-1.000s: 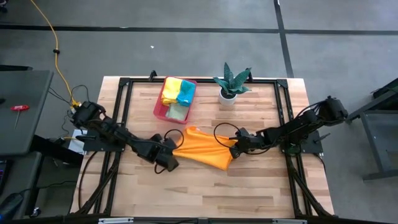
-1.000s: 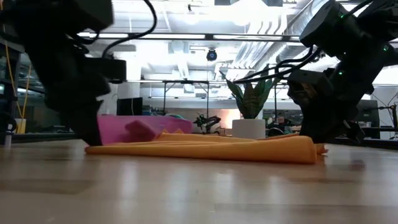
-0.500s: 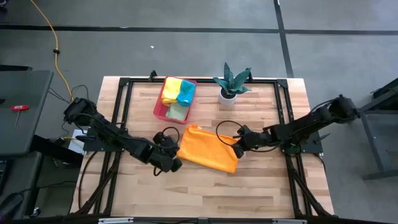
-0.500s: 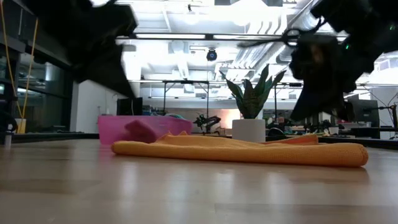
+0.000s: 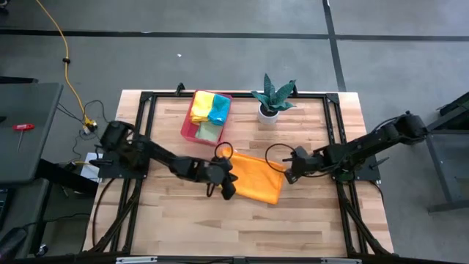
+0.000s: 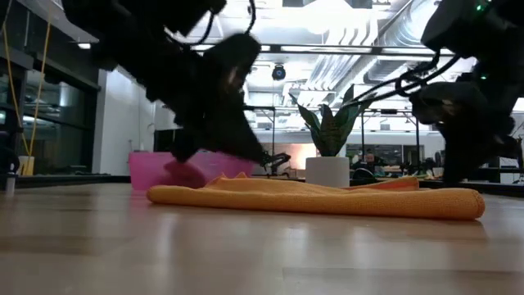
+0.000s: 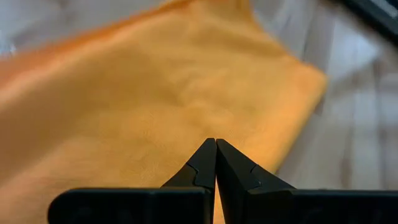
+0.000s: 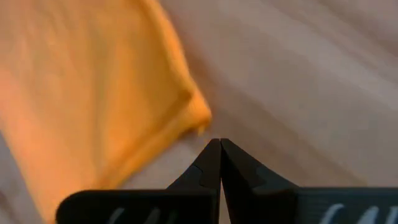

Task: Fold microfiber towels
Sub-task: Fold the orange microfiber cloth

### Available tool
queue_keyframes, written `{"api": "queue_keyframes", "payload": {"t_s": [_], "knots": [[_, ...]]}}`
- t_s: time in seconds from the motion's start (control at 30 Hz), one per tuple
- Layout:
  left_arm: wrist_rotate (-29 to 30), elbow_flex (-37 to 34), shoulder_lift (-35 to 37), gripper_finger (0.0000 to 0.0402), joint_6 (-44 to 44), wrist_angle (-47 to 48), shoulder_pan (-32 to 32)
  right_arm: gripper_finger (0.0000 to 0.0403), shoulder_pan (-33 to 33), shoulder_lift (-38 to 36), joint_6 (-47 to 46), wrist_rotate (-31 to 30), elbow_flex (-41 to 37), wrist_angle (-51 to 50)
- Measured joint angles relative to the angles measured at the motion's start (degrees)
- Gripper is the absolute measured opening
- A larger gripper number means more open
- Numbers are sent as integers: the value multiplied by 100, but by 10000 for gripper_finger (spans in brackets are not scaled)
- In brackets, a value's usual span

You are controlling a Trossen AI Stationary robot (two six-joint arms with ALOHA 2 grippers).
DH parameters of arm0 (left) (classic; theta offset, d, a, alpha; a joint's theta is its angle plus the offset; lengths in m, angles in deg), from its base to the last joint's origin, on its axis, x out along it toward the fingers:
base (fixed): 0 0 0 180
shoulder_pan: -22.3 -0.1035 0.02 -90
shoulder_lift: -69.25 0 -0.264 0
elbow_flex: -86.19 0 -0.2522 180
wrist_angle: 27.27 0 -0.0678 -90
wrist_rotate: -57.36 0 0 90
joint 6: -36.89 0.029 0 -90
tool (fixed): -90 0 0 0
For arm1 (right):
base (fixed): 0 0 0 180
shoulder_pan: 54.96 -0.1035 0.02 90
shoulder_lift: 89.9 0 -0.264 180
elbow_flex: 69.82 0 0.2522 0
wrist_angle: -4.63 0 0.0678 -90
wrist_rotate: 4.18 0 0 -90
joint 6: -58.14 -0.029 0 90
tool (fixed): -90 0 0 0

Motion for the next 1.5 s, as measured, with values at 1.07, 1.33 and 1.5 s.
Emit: {"api": "queue_keyframes", "payload": {"t_s": [1.07, 1.33, 1.5], "knots": [[-300, 266, -857, 0, -1481, 92, 988, 0, -240, 1241, 49, 2074, 37, 2026], [-303, 262, -859, 0, -1401, 97, 981, 0, -315, 1608, -134, 1309, 42, 2166], [-303, 262, -862, 0, -1401, 105, 981, 0, -326, 1778, -134, 983, 55, 2339]]}}
